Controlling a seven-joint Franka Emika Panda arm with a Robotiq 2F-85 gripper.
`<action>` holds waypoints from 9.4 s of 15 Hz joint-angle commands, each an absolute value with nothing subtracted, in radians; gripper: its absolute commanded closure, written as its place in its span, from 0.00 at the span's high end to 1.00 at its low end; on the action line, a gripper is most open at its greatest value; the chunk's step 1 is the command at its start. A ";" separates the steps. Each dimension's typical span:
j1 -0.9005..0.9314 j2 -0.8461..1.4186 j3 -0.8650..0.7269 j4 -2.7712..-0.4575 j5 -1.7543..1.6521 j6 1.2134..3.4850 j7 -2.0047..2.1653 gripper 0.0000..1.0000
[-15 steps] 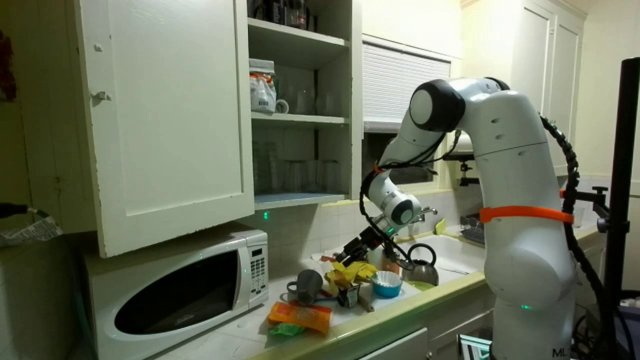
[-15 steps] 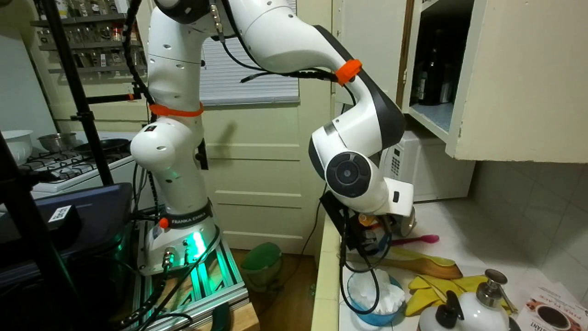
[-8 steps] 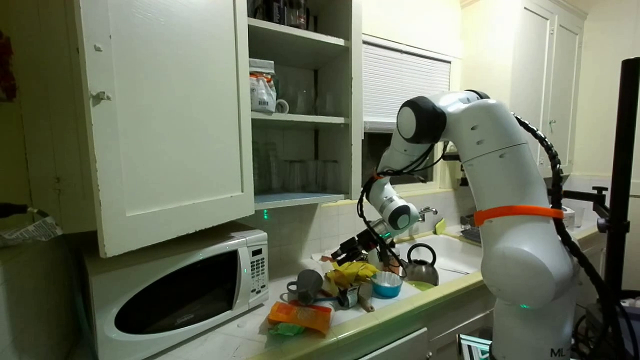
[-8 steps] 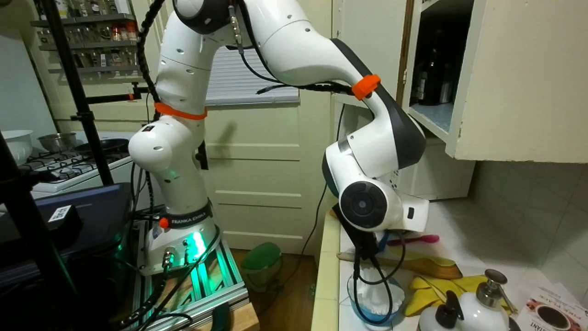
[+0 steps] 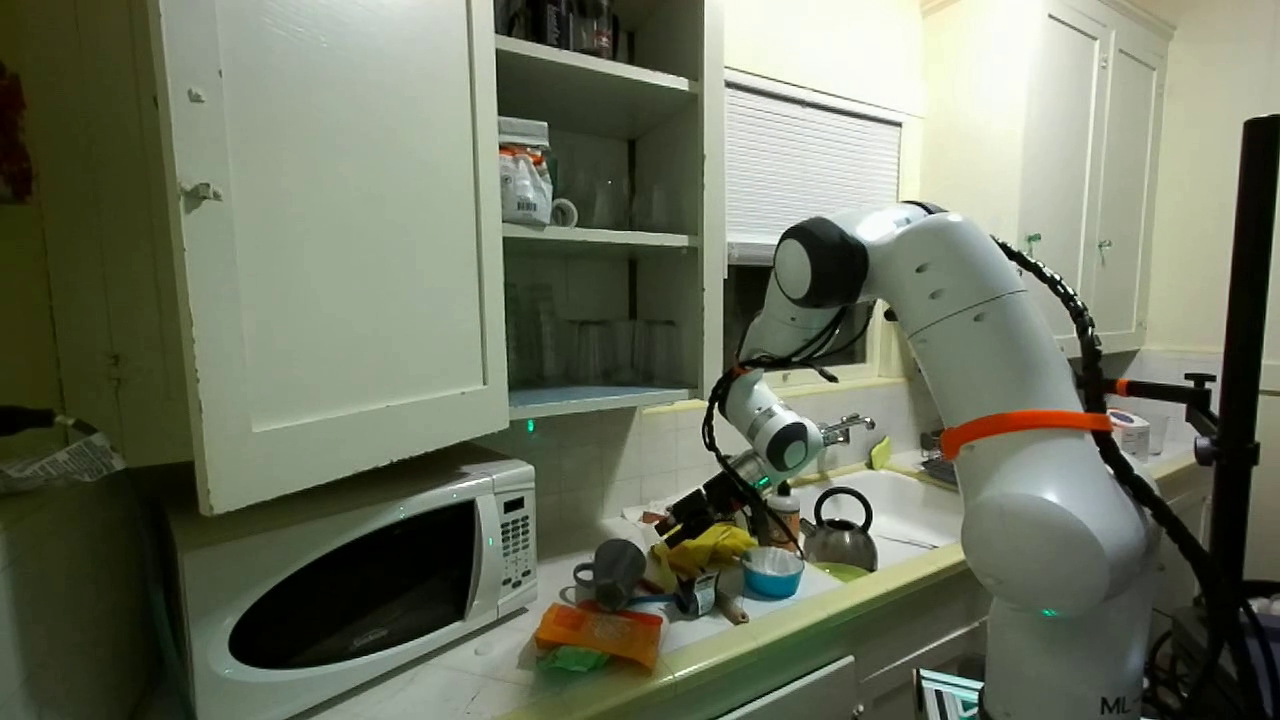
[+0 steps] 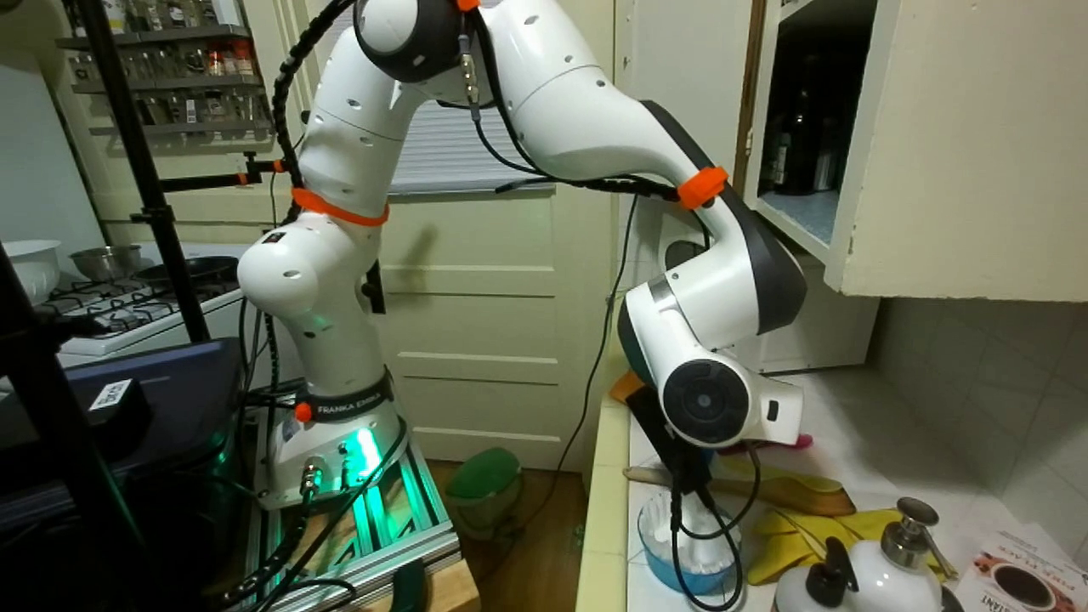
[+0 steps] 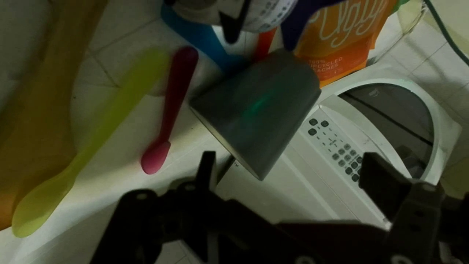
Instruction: Place the grey mug upright.
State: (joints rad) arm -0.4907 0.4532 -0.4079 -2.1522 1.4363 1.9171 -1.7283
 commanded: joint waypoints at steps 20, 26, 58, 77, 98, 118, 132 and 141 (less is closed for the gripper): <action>-0.521 0.474 -0.370 -2.090 1.493 1.882 -1.829 1.00; -0.509 0.428 -0.378 -2.243 1.641 1.879 -2.002 1.00; -0.489 0.580 -0.362 -2.050 1.455 1.784 -2.102 0.02; -0.263 0.011 -0.345 -2.533 1.304 2.649 -2.396 0.02; -0.283 -0.299 -0.406 -2.663 0.446 2.582 -2.170 0.09; -0.263 -0.289 -0.252 -2.723 -0.335 2.609 -2.007 0.02; -0.175 -0.074 -0.326 -2.685 -0.029 2.789 -2.152 0.02; -0.193 0.033 -0.323 -2.629 0.091 2.795 -2.314 0.09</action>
State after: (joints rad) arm -0.1936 0.0342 -0.3235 -2.6277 0.0910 2.7955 -2.3143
